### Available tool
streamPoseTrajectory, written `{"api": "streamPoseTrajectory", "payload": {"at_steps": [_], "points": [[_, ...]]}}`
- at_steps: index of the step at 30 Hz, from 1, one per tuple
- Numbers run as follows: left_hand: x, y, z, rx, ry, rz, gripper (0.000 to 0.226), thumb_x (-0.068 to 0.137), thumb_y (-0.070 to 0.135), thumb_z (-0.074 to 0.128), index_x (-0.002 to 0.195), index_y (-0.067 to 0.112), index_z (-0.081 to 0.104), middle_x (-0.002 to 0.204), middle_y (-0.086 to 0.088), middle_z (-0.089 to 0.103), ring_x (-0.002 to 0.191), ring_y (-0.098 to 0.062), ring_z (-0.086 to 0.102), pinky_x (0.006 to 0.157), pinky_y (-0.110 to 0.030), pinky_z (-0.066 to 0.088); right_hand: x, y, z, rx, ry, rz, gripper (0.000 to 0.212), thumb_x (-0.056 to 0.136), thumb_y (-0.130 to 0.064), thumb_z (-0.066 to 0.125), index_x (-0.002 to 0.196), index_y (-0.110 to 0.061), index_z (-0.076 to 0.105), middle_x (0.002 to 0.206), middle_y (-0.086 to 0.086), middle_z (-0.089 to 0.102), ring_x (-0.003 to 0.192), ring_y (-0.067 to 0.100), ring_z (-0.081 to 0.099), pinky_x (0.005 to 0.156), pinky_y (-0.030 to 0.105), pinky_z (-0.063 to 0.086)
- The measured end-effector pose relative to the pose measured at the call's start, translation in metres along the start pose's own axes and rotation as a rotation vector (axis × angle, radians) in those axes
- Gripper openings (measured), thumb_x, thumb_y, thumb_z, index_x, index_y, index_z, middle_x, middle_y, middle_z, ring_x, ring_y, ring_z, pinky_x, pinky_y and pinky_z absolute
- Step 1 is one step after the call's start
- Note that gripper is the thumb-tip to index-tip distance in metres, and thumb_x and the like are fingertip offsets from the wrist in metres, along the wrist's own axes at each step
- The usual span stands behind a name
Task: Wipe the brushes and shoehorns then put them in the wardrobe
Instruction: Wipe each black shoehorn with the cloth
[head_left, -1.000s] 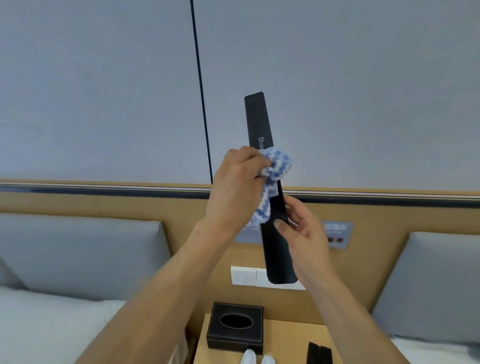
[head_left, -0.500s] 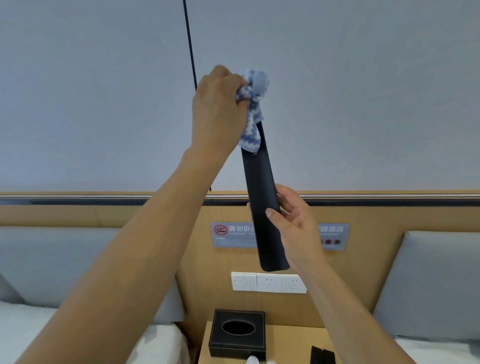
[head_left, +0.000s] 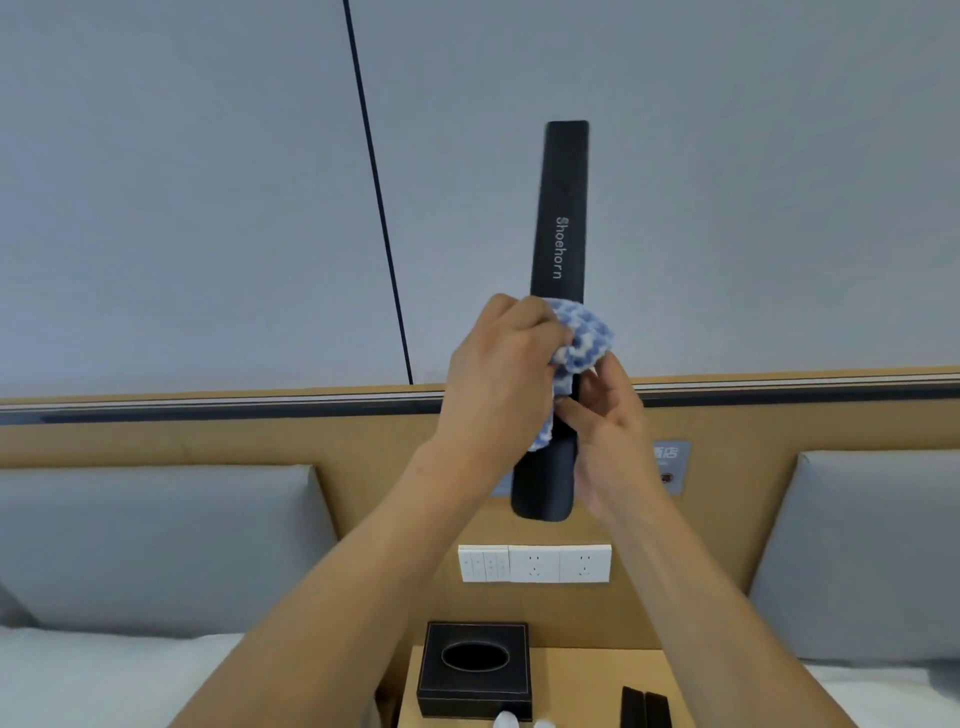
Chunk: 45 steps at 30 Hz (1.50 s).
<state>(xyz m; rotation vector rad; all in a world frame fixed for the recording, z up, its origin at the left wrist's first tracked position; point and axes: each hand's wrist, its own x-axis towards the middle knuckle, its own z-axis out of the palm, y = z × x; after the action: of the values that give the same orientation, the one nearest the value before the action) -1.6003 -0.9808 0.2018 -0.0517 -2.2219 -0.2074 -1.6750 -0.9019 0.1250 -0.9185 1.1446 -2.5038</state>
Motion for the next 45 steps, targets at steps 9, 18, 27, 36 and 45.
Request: {"api": "streamPoseTrajectory", "payload": {"at_steps": [9,18,27,36,45], "points": [[-0.017,-0.029,-0.006,0.134,-0.244,0.340,0.023,0.066,-0.003,0.073,0.083,0.012,0.076,0.097,0.002,0.074,0.092,-0.029,0.064,0.072,-0.036,0.049,-0.004,-0.011,-0.024,0.268,-0.095,0.437,0.060,0.087,-0.034,0.066,0.138,-0.005,0.054,0.131,0.017,0.064,0.122,0.033,0.062,0.108,0.051,0.046],[-0.038,-0.039,0.007,0.146,-0.059,0.187,0.014,0.078,-0.001,0.068,0.086,0.008,0.075,0.100,-0.004,0.072,0.095,-0.031,0.064,0.072,-0.041,0.052,0.000,0.000,-0.022,0.357,0.194,0.378,0.051,0.103,-0.036,0.046,0.131,0.007,0.052,0.118,0.027,0.069,0.108,0.038,0.070,0.078,0.043,0.061],[-0.045,-0.087,-0.011,0.194,0.055,-0.184,0.022,0.075,-0.013,0.065,0.089,0.001,0.074,0.099,-0.011,0.069,0.090,-0.035,0.061,0.064,-0.044,0.052,0.006,-0.007,-0.027,0.424,0.246,0.241,0.045,0.100,-0.029,0.051,0.134,0.001,0.049,0.118,0.027,0.069,0.109,0.044,0.067,0.080,0.052,0.060],[-0.037,-0.063,0.007,0.187,0.102,-0.384,0.030,0.074,-0.017,0.055,0.090,0.003,0.072,0.097,-0.011,0.065,0.095,-0.032,0.055,0.063,-0.038,0.044,0.006,0.001,-0.017,0.438,0.220,0.281,0.044,0.103,-0.031,0.046,0.134,-0.002,0.053,0.124,0.026,0.066,0.112,0.040,0.067,0.084,0.049,0.060],[-0.033,-0.010,0.029,0.041,-0.040,-0.168,0.034,0.081,0.011,0.046,0.100,0.009,0.074,0.105,-0.003,0.069,0.099,-0.030,0.058,0.075,-0.045,0.048,0.005,0.001,-0.023,0.271,-0.041,0.249,0.041,0.108,-0.027,0.032,0.148,-0.025,0.044,0.140,0.015,0.059,0.126,0.030,0.060,0.097,0.040,0.054]]}}
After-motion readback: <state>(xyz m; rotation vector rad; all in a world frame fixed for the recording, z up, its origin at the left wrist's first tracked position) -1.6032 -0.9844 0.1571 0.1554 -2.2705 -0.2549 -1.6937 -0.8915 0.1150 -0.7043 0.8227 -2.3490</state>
